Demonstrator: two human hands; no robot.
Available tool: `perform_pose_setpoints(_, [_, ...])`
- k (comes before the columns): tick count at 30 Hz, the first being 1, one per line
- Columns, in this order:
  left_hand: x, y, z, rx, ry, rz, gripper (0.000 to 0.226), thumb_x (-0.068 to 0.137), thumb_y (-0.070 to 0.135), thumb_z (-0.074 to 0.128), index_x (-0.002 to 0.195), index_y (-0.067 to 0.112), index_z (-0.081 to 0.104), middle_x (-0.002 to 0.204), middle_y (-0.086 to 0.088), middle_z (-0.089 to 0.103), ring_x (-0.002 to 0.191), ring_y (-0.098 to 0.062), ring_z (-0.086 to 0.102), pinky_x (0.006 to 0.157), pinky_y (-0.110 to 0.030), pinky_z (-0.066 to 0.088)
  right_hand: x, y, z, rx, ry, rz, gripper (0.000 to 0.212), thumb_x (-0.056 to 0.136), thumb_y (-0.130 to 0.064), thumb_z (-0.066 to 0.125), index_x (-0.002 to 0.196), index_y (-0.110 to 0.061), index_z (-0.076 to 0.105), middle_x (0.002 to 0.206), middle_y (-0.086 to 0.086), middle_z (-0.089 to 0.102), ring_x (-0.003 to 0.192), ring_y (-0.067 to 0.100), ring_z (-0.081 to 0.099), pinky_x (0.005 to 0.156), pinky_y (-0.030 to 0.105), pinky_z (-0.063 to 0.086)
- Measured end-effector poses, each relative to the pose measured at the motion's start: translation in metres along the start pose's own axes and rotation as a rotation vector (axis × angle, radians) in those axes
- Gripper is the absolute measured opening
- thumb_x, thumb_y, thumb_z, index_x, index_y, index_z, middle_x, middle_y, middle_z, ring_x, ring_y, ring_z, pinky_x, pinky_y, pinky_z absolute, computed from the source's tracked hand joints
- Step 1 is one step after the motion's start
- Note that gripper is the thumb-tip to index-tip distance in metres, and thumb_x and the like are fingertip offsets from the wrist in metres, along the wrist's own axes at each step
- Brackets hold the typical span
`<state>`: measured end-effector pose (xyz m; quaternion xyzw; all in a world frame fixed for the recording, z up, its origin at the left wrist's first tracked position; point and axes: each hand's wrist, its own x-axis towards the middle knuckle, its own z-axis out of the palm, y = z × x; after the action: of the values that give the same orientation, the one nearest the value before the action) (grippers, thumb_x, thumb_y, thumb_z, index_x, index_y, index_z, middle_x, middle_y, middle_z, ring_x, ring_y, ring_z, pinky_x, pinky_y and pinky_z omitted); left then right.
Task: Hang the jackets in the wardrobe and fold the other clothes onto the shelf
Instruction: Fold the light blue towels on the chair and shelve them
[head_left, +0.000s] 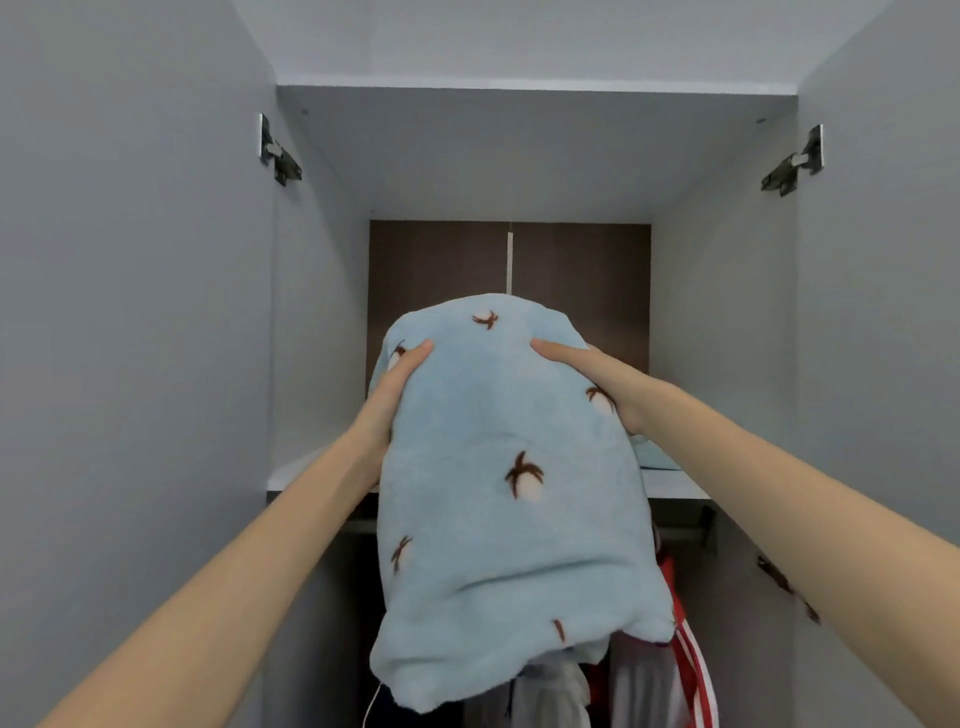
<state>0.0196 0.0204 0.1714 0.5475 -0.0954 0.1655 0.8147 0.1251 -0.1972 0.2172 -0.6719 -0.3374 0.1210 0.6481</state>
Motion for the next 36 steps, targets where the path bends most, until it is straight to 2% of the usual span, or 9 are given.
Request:
perform_pose_setpoints(5, [0.087, 0.004, -0.044, 0.008, 0.049, 0.068, 0.056, 0.082, 0.049, 0.067, 0.132, 0.028, 0.056, 0.122, -0.004, 0.067, 0.114, -0.026, 0.063, 0.106, -0.045, 0.043, 0.11, 0.003, -0.001, -0.085, 0.009, -0.044, 0.053, 0.082, -0.044, 0.071, 0.129, -0.024, 0.056, 0.115, 0.004, 0.071, 0.102, 0.023, 0.069, 0.082, 0.037, 0.057])
perform_pose_setpoints(12, [0.174, -0.026, -0.105, -0.002, 0.184, 0.053, 0.057, 0.086, 0.045, 0.064, 0.137, 0.024, 0.051, 0.127, -0.005, 0.064, 0.117, -0.026, 0.06, 0.108, -0.044, 0.042, 0.23, 0.054, -0.004, -0.204, -0.032, 0.008, 0.07, 0.069, -0.053, 0.081, 0.128, -0.025, 0.057, 0.116, 0.001, 0.07, 0.105, 0.021, 0.068, 0.098, 0.042, 0.051])
perform_pose_setpoints(16, [0.192, -0.055, -0.132, 0.127, 0.36, -0.07, 0.063, 0.091, 0.039, 0.06, 0.146, 0.017, 0.039, 0.142, -0.013, 0.05, 0.126, -0.029, 0.052, 0.096, -0.038, 0.047, 0.256, 0.103, 0.0, -0.336, -0.04, 0.142, 0.069, 0.072, -0.055, 0.076, 0.13, -0.022, 0.058, 0.112, -0.001, 0.071, 0.099, 0.017, 0.07, 0.092, 0.035, 0.053])
perform_pose_setpoints(18, [0.189, -0.065, -0.14, 0.089, 0.408, -0.12, 0.069, 0.089, 0.037, 0.064, 0.148, 0.018, 0.035, 0.142, -0.013, 0.049, 0.114, -0.027, 0.058, 0.071, -0.032, 0.049, 0.259, 0.122, 0.008, -0.52, -0.072, 0.202, 0.074, 0.076, -0.062, 0.069, 0.138, -0.026, 0.048, 0.125, -0.003, 0.063, 0.108, 0.017, 0.063, 0.092, 0.033, 0.05])
perform_pose_setpoints(20, [0.186, -0.066, -0.141, 0.132, 0.501, -0.101, 0.07, 0.088, 0.032, 0.067, 0.148, 0.018, 0.033, 0.141, -0.014, 0.049, 0.103, -0.024, 0.06, 0.061, -0.028, 0.047, 0.255, 0.129, 0.016, -0.729, -0.098, 0.203, 0.075, 0.08, -0.07, 0.057, 0.142, -0.032, 0.041, 0.138, -0.006, 0.051, 0.117, 0.018, 0.053, 0.09, 0.032, 0.042])
perform_pose_setpoints(23, [0.178, -0.062, -0.134, 0.211, 0.564, -0.081, 0.087, 0.086, 0.026, 0.07, 0.153, 0.023, 0.015, 0.142, -0.011, 0.045, 0.1, -0.025, 0.057, 0.074, -0.032, 0.046, 0.246, 0.121, 0.018, -0.793, -0.066, 0.156, 0.075, 0.089, -0.06, 0.054, 0.149, -0.023, 0.029, 0.15, 0.0, 0.037, 0.131, 0.022, 0.042, 0.102, 0.033, 0.037])
perform_pose_setpoints(26, [0.156, -0.059, -0.123, 0.262, 0.472, -0.176, 0.098, 0.082, 0.035, 0.073, 0.153, 0.033, 0.005, 0.134, -0.008, 0.05, 0.096, -0.027, 0.062, 0.072, -0.037, 0.052, 0.228, 0.103, 0.017, -0.852, -0.058, 0.073, 0.079, 0.091, -0.048, 0.058, 0.153, -0.02, 0.018, 0.156, 0.002, 0.029, 0.139, 0.024, 0.034, 0.114, 0.036, 0.03])
perform_pose_setpoints(32, [0.113, -0.055, -0.102, 0.316, 0.463, -0.294, 0.079, 0.083, 0.041, 0.071, 0.149, 0.026, 0.03, 0.129, -0.011, 0.06, 0.111, -0.033, 0.062, 0.097, -0.05, 0.049, 0.146, 0.066, 0.039, -0.851, -0.208, -0.117, 0.036, 0.092, -0.051, 0.053, 0.122, -0.031, 0.058, 0.132, -0.011, 0.05, 0.126, 0.017, 0.046, 0.105, 0.032, 0.038])
perform_pose_setpoints(36, [0.09, -0.057, -0.073, 0.391, 0.459, -0.304, 0.067, 0.084, 0.03, 0.073, 0.142, 0.024, 0.04, 0.124, -0.01, 0.064, 0.106, -0.031, 0.065, 0.086, -0.047, 0.055, 0.087, 0.048, 0.04, -1.081, -0.41, -0.037, 0.077, 0.076, -0.074, 0.057, 0.141, -0.035, 0.043, 0.147, -0.01, 0.038, 0.135, 0.017, 0.034, 0.104, 0.032, 0.031])
